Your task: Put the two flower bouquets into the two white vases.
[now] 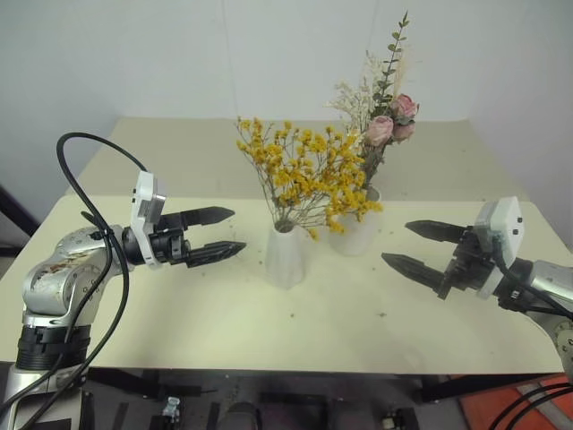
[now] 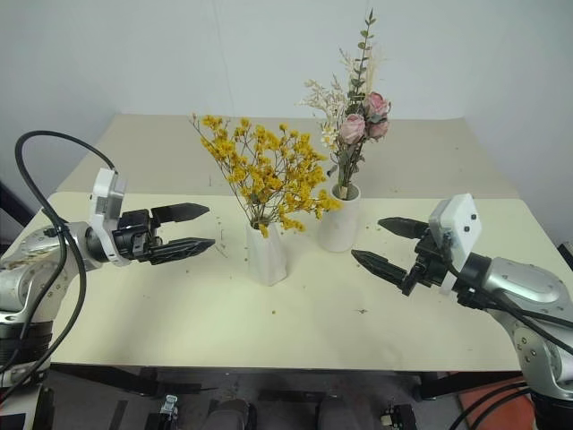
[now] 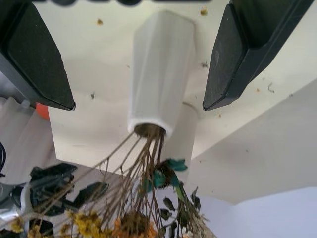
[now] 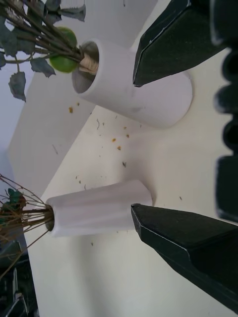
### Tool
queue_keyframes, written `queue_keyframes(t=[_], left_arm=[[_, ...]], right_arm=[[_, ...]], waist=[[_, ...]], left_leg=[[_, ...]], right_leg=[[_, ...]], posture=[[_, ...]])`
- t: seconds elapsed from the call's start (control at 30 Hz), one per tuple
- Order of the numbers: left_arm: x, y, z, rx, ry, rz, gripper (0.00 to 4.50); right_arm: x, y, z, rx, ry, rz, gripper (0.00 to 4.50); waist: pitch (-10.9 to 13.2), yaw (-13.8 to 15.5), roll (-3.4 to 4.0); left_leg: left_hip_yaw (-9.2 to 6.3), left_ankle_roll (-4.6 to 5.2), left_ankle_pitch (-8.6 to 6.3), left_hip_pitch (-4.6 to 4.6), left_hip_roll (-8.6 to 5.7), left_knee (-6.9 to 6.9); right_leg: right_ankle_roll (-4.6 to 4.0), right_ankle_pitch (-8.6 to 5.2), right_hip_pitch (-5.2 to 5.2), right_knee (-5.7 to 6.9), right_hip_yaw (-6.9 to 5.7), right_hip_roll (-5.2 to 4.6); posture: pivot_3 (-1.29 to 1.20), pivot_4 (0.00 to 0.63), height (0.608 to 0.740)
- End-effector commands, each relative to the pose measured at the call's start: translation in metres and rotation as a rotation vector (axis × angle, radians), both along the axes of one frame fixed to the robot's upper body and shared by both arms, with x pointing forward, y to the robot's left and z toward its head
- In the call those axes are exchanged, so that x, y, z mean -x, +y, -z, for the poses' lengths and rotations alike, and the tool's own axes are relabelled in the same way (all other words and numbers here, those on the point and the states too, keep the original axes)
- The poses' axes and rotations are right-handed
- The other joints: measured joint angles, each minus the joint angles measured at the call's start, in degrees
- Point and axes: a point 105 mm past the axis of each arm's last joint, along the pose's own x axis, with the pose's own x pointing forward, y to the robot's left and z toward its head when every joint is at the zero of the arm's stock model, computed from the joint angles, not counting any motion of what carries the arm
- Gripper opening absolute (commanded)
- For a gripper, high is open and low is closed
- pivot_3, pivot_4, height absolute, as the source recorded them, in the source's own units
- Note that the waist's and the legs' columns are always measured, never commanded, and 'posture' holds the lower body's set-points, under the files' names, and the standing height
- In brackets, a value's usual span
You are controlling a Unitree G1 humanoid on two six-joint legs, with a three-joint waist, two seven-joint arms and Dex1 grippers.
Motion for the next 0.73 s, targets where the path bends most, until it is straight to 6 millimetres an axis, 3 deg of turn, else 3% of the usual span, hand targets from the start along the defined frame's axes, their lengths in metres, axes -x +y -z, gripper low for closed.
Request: queue_keyframes(t=[0.03,0.73], left_arm=[[0.008,0.002,-0.012,-0.009,-0.055,0.028,4.48],[0.019,0.002,-0.017,-0.028,-0.059,0.089,4.48]], right_arm=[[0.003,-0.007,-0.011,0.017,-0.051,0.017,4.5],[0.009,-0.017,-0.009,0.045,-0.036,0.051,4.5]], waist=[[0.0,0.0,0.0],[0.01,-0.02,0.0]], left_leg=[[0.0,0.0,0.0,0.0,0.0,0.0],[0.01,0.0,0.0,-0.01,0.01,0.0]], right_leg=[[0.0,0.0,0.0,0.0,0.0,0.0],[0.0,0.0,0.0,-0.01,0.0,0.0]], posture=[[0.0,0.15,0.74],[0.0,0.15,0.74]])
